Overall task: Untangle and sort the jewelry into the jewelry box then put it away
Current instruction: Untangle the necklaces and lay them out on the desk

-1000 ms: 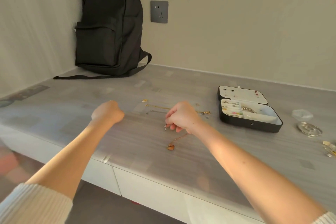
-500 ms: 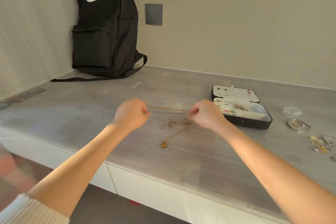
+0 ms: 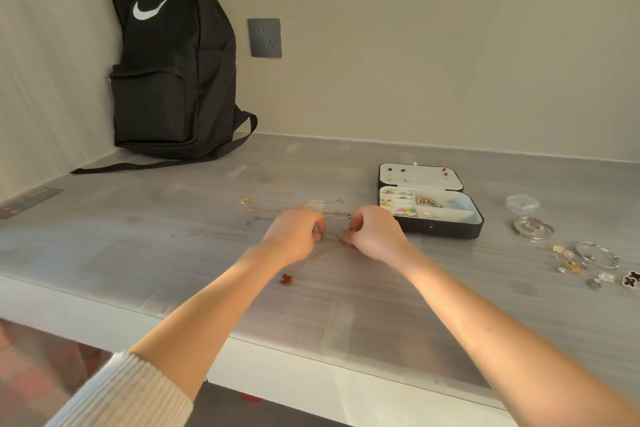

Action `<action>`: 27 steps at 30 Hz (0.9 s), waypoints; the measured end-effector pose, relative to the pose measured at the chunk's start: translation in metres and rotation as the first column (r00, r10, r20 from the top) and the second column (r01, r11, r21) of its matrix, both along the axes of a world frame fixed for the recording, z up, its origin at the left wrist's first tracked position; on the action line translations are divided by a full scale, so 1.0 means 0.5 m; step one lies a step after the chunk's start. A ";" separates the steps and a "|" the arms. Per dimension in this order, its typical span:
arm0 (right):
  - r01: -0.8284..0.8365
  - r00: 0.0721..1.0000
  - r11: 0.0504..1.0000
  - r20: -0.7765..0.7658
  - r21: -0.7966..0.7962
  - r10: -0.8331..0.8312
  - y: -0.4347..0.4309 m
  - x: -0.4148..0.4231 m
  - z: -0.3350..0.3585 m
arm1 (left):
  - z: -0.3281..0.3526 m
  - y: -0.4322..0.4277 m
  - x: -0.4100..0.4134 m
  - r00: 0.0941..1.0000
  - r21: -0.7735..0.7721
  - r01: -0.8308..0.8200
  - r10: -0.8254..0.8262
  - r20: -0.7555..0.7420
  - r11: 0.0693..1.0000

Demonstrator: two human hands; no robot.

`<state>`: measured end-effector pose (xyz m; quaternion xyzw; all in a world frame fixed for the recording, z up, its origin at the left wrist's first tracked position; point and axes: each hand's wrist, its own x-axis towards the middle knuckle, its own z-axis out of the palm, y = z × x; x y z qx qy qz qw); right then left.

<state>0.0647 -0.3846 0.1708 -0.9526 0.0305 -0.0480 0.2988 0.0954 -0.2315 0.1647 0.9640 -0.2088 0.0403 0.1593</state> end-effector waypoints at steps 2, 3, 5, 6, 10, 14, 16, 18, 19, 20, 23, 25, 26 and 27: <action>-0.004 1.000 0.997 0.001 0.072 0.004 -0.026 -0.017 0.000 | 0.001 -0.013 -0.010 0.998 -0.017 0.007 -0.005 0.070 1.000; -0.006 1.000 0.995 -0.006 0.102 0.007 -0.040 -0.029 0.001 | 0.002 -0.019 -0.019 0.994 -0.052 0.010 -0.004 0.110 0.999; -0.011 1.000 0.993 -0.019 0.121 0.013 -0.069 -0.056 0.005 | -0.001 -0.033 -0.046 0.989 -0.132 0.051 -0.032 0.145 0.990; -0.012 1.000 0.993 -0.022 0.119 0.015 -0.084 -0.069 0.008 | -0.003 -0.040 -0.062 0.987 -0.131 0.090 -0.071 0.144 0.987; 0.021 0.999 0.988 -0.049 0.155 -0.013 -0.141 -0.130 0.013 | -0.020 -0.064 -0.117 0.962 -0.009 0.262 -0.261 0.079 0.965; 0.048 0.992 0.974 -0.126 0.220 -0.020 -0.195 -0.199 0.018 | -0.019 -0.090 -0.146 0.916 -0.033 0.399 -0.397 0.053 0.917; 0.064 0.988 0.967 -0.150 0.245 -0.027 -0.218 -0.234 0.023 | -0.018 -0.109 -0.160 0.882 -0.032 0.470 -0.468 0.057 0.882; 0.083 0.984 0.966 -0.174 0.246 -0.040 -0.239 -0.267 0.027 | -0.018 -0.127 -0.173 0.856 -0.046 0.517 -0.515 0.048 0.855; 0.088 0.982 0.969 -0.184 0.232 -0.045 -0.249 -0.283 0.028 | -0.018 -0.135 -0.178 0.849 -0.057 0.528 -0.526 0.045 0.848; 0.088 0.980 0.973 -0.193 0.213 -0.047 -0.258 -0.297 0.027 | -0.016 -0.142 -0.180 0.846 -0.071 0.533 -0.531 0.046 0.843; 0.076 0.978 0.986 -0.205 0.146 -0.045 -0.278 -0.324 0.024 | -0.006 -0.162 -0.176 0.858 -0.104 0.512 -0.512 0.024 0.853; 0.063 0.975 0.995 -0.215 0.072 -0.046 -0.288 -0.329 0.025 | 0.001 -0.181 -0.166 0.875 -0.095 0.482 -0.483 0.007 0.871; 0.049 0.974 0.999 -0.220 0.008 -0.046 -0.293 -0.329 0.027 | 0.007 -0.191 -0.162 0.886 -0.089 0.462 -0.464 -0.009 0.883; 0.033 0.974 0.997 -0.222 -0.063 -0.046 -0.297 -0.328 0.030 | 0.011 -0.200 -0.160 0.894 -0.086 0.443 -0.446 -0.028 0.892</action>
